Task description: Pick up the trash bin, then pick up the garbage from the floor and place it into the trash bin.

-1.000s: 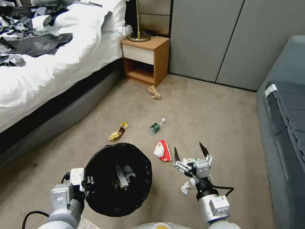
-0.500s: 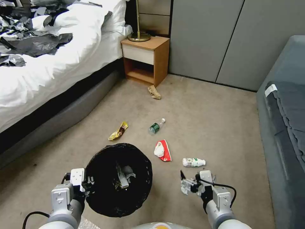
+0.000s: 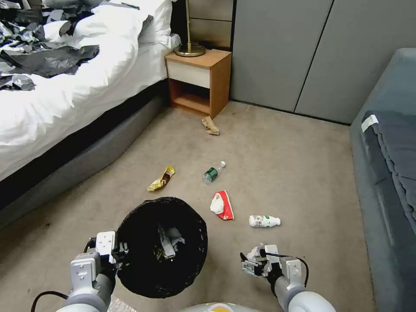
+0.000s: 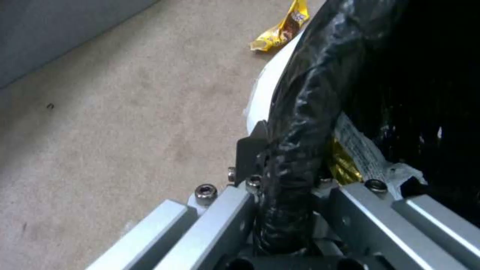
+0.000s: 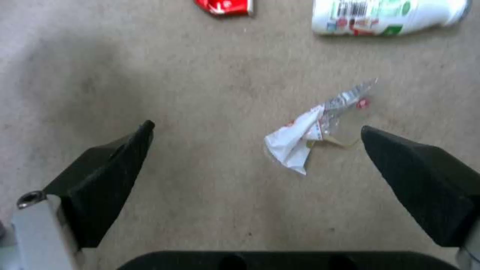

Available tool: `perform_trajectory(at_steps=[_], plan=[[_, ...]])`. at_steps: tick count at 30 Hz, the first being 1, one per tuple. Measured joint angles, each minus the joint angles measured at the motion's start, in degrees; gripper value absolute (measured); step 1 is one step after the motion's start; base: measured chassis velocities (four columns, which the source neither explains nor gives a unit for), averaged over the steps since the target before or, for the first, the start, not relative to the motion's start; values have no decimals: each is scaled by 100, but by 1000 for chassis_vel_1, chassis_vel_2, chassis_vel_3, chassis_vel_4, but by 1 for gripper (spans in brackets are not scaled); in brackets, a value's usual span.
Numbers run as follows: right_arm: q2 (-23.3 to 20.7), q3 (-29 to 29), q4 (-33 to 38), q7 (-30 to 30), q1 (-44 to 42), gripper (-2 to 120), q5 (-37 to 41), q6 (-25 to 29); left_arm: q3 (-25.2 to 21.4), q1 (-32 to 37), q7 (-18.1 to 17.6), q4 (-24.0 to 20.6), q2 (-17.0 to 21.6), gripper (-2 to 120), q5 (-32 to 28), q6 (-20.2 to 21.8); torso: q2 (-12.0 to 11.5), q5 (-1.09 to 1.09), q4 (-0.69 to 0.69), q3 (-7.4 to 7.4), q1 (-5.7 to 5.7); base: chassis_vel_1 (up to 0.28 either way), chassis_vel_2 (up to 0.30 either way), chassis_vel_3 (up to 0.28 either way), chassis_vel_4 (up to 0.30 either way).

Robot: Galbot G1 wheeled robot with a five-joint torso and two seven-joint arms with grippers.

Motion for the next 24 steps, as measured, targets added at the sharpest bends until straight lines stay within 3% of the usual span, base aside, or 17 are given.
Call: perform_trajectory(at_steps=[16, 24], plan=[[264, 273, -720, -208, 311, 100, 52, 447, 32, 78, 7, -56, -27, 0, 128, -13, 0, 1, 0, 0, 0, 0, 0, 0, 0], [405, 391, -1427, -255, 648, 100, 267, 534, 40, 99, 7, -71, -44, 0, 175, -18, 0, 0, 0, 0, 0, 0, 0, 0, 0]])
